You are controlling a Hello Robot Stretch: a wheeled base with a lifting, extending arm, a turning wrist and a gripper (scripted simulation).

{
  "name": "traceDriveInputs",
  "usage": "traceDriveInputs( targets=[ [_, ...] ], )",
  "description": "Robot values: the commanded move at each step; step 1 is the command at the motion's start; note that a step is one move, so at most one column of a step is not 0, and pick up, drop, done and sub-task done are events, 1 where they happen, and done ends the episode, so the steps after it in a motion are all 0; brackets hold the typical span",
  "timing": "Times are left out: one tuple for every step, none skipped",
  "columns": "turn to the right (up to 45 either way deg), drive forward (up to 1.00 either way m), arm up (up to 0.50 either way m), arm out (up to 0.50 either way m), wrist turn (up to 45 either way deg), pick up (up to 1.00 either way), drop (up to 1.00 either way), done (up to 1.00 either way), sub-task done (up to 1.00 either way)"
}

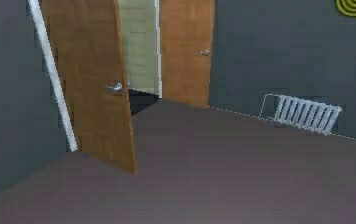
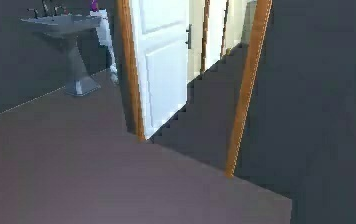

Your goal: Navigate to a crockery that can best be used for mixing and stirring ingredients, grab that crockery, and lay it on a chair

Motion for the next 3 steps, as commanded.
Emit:
traceDriveInputs(
  targets=[
    [30.0, 0.0, 0.0, 0.0, 0.0, 0.0, 0.0, 0.0, 0.0],
    [0.0, 0.25, 0.0, 0.0, 0.0, 0.0, 0.0, 0.0, 0.0],
    [45.0, 0.0, 0.0, 0.0, 0.0, 0.0, 0.0, 0.0, 0.0]
  ],
)
